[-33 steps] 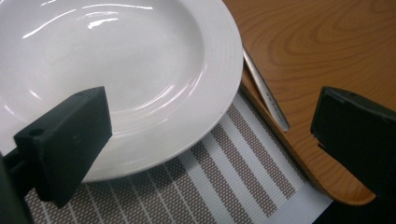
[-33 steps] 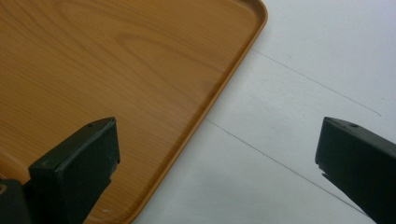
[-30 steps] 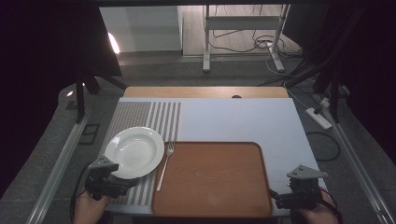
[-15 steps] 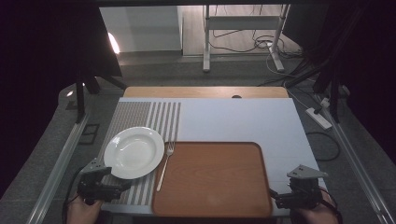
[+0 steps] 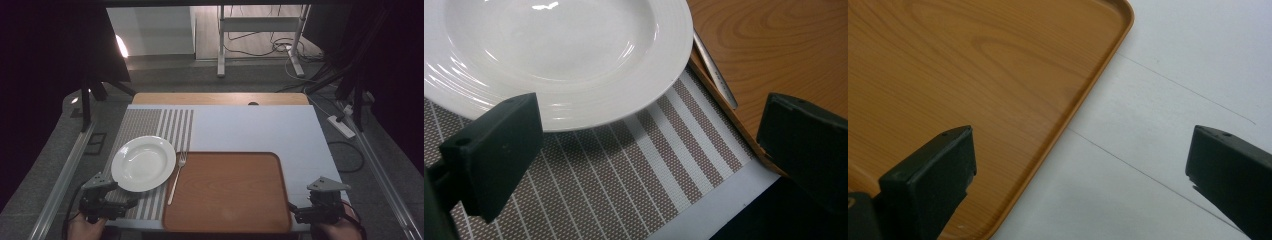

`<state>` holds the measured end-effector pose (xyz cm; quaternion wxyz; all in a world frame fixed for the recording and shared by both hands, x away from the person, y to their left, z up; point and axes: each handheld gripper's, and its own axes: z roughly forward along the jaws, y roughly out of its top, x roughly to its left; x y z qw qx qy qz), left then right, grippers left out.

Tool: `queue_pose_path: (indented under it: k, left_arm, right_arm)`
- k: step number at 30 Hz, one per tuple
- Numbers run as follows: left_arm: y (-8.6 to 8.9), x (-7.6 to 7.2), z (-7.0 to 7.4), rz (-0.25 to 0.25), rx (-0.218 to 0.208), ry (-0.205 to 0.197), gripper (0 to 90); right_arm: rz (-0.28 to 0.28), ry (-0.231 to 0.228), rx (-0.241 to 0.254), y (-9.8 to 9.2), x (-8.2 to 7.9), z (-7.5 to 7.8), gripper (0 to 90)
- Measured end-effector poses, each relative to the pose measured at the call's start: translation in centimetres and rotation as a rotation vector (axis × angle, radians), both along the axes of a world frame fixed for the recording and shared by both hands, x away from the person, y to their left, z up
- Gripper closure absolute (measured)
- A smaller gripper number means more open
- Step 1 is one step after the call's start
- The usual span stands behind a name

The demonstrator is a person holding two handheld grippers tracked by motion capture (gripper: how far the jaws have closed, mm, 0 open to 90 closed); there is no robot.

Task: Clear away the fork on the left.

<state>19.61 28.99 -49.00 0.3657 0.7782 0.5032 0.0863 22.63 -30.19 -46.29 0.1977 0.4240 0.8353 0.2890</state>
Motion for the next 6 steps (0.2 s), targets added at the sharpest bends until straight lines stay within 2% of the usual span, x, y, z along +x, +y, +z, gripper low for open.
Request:
queue_pose_path:
  k: [6]
  left_arm:
    - [0.06,0.1,-0.04,0.001,-0.008,0.005,0.0]
  right_arm:
    - [0.0,0.001,-0.002,0.0,0.03,-0.02,0.4]
